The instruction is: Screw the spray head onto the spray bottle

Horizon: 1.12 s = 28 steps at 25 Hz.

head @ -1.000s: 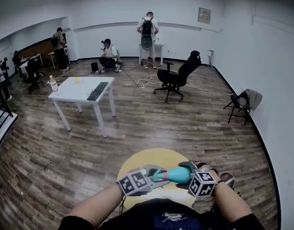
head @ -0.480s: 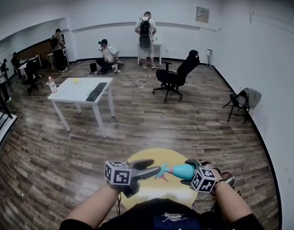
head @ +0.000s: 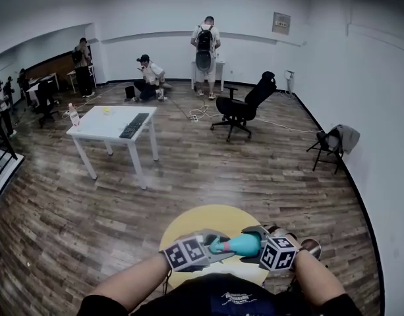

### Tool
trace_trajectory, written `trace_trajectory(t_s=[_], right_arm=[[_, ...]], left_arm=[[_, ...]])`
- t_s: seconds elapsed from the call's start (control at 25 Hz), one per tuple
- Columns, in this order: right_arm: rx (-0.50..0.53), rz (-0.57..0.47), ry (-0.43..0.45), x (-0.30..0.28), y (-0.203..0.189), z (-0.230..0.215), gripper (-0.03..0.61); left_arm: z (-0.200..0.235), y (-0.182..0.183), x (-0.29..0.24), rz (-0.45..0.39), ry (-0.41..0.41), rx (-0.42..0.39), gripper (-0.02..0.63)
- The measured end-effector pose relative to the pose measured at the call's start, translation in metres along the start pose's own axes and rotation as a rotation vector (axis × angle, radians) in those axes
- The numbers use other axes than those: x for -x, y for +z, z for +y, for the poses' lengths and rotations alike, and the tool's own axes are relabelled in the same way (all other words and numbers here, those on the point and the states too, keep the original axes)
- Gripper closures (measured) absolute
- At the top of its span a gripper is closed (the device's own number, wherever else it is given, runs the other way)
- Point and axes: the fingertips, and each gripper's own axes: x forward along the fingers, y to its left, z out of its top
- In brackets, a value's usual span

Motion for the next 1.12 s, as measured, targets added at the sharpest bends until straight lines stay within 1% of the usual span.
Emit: trace_trajectory(t_s=[0.08,0.12,0.16,0.24,0.28,0.36,0.4,0.44,0.48,0.52,0.56,0.6,0.64,0.68,0.72,0.76,0.8,0.84,0.88,0.92,1.0,1.08,1.12], right_arm=[[-0.002,0.003,-0.002,-0.003,0.0,-0.002,0.157],[-0.003,0.005,0.001,-0.006,0.0,-0.002,0.158],[-0.006,0.005,0.008,-0.007,0.0,-0.003,0.158],[-0.024,0.002,0.007,-0.008,-0.002,-0.007,0.158],[-0.042,0.004,-0.012,-0.007,-0.005,-0.013,0.158],[-0.098,0.021,-0.071,-0.004,-0.019,-0.027,0.158],[-0.131,0.035,-0.096,-0.002,-0.029,-0.032,0.158],[-0.157,0.053,-0.114,0.0,-0.039,-0.034,0.158],[-0.173,0.07,-0.124,0.002,-0.048,-0.033,0.158],[-0.175,0.086,-0.129,0.003,-0.053,-0.032,0.158],[-0.167,0.099,-0.132,0.003,-0.054,-0.03,0.158],[-0.15,0.107,-0.134,0.001,-0.051,-0.029,0.158],[-0.127,0.108,-0.135,0.0,-0.044,-0.028,0.158],[-0.099,0.104,-0.133,-0.002,-0.035,-0.026,0.158],[-0.066,0.098,-0.128,-0.004,-0.025,-0.024,0.158],[-0.029,0.096,-0.12,-0.006,-0.017,-0.023,0.158],[0.007,0.101,-0.109,-0.007,-0.012,-0.02,0.158],[0.035,0.105,-0.094,-0.007,-0.012,-0.018,0.16],[0.043,0.095,-0.071,-0.007,-0.012,-0.014,0.16],[0.034,0.071,-0.044,-0.005,-0.012,-0.008,0.159],[0.013,0.036,-0.009,-0.004,-0.012,0.001,0.158],[0.009,0.037,0.0,-0.007,-0.012,0.004,0.158],[0.004,0.038,0.003,-0.008,-0.012,0.003,0.158]], left_arm=[[0.002,-0.003,0.0,0.037,-0.002,-0.043,0.403],[0.003,-0.005,0.0,0.045,-0.002,-0.04,0.403],[0.005,-0.006,0.0,0.042,-0.003,-0.016,0.403],[0.012,-0.006,0.0,0.001,0.003,0.084,0.399],[0.018,-0.004,0.003,-0.043,0.015,0.15,0.394],[0.036,0.001,0.017,-0.17,0.049,0.311,0.382],[0.046,0.001,0.028,-0.237,0.071,0.399,0.358],[0.057,-0.001,0.041,-0.291,0.097,0.477,0.354],[0.066,-0.006,0.052,-0.326,0.125,0.538,0.354],[0.073,-0.011,0.061,-0.343,0.145,0.58,0.354],[0.076,-0.014,0.066,-0.346,0.149,0.604,0.354],[0.074,-0.015,0.065,-0.336,0.135,0.611,0.354],[0.068,-0.013,0.059,-0.312,0.107,0.598,0.354],[0.058,-0.01,0.048,-0.273,0.075,0.562,0.354],[0.047,-0.006,0.034,-0.223,0.051,0.498,0.351],[0.036,-0.002,0.021,-0.171,0.04,0.4,0.347],[0.025,0.001,0.011,-0.124,0.041,0.278,0.41],[0.017,0.002,0.004,-0.084,0.047,0.156,0.425],[0.012,0.002,0.001,-0.052,0.046,0.068,0.428],[0.007,0.002,-0.001,-0.028,0.034,0.024,0.428],[0.0,-0.001,-0.001,0.004,0.01,-0.009,0.428],[-0.001,-0.005,-0.002,0.021,0.009,-0.01,0.426],[0.0,-0.007,-0.001,0.017,0.011,0.015,0.426]])
